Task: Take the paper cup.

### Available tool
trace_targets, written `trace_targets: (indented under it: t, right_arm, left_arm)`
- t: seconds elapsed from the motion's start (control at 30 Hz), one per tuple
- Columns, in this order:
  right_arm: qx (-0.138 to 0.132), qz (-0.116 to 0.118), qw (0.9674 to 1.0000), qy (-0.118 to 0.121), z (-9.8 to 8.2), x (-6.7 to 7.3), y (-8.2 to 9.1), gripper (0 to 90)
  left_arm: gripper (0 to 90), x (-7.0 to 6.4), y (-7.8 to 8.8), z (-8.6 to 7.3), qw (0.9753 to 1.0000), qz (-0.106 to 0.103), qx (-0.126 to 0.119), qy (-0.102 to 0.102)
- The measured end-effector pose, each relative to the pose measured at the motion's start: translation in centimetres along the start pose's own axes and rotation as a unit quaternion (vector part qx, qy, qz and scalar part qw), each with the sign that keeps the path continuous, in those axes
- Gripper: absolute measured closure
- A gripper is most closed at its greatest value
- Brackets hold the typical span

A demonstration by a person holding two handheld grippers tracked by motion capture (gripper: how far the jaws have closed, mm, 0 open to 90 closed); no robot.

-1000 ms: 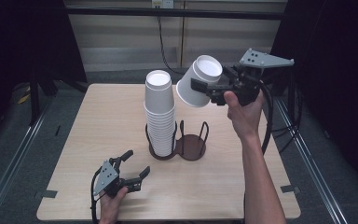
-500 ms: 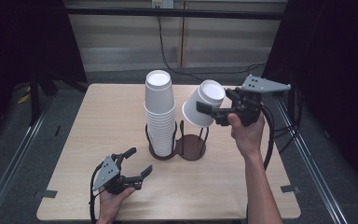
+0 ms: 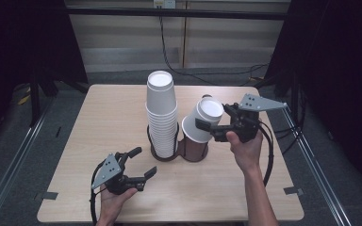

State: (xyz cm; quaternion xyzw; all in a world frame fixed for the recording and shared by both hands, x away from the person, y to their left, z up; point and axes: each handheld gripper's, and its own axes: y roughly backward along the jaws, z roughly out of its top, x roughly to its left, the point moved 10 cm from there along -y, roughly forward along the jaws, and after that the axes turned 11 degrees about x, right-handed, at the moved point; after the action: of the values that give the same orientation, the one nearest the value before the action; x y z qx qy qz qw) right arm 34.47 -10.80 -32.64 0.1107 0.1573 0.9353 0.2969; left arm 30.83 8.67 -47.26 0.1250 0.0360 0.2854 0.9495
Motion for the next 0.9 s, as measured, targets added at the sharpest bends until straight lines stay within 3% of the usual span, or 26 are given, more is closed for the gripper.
trace_targets:
  t: [0.07,0.37,0.9]
  right_arm:
    - [0.001,0.001,1.0000,0.002,-0.5,0.3,-0.2,22.4]
    - [0.000,0.016,0.9999,0.002,-2.6,1.9,-0.9,22.4]
    - [0.008,0.038,0.9992,-0.012,-7.0,3.6,-2.8,22.5]
  left_arm:
    - [16.0,-0.2,-0.1,0.1,1.0000,0.003,0.001,-0.005]
    - [16.0,-1.4,-0.4,0.7,0.9996,-0.029,0.002,-0.006]
    - [15.6,-3.2,-0.9,1.1,0.9977,-0.066,-0.002,-0.012]
